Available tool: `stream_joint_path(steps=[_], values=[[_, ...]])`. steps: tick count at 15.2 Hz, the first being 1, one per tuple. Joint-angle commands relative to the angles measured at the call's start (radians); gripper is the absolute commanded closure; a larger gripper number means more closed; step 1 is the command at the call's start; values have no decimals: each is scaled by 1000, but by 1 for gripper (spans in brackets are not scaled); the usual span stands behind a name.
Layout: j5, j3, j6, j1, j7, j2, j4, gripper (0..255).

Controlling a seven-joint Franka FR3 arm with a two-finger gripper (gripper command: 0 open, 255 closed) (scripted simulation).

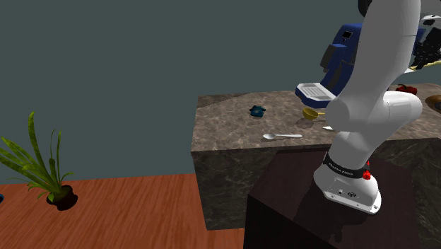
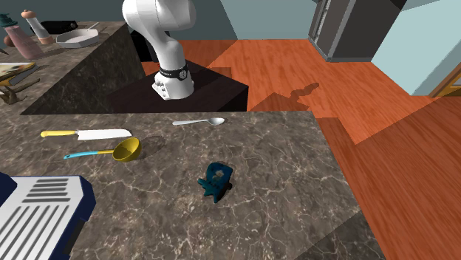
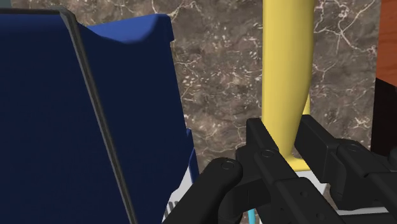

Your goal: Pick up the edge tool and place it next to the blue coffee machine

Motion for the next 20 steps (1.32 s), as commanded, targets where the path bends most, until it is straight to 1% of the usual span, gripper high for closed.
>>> stream_joint_path(steps=[1,10,20], values=[[12,7,26,-3,-10,8,-23,255],[78,53,118,-36,-62,55,-96,255],[170,122,210,-90,-129,123,-154,255]])
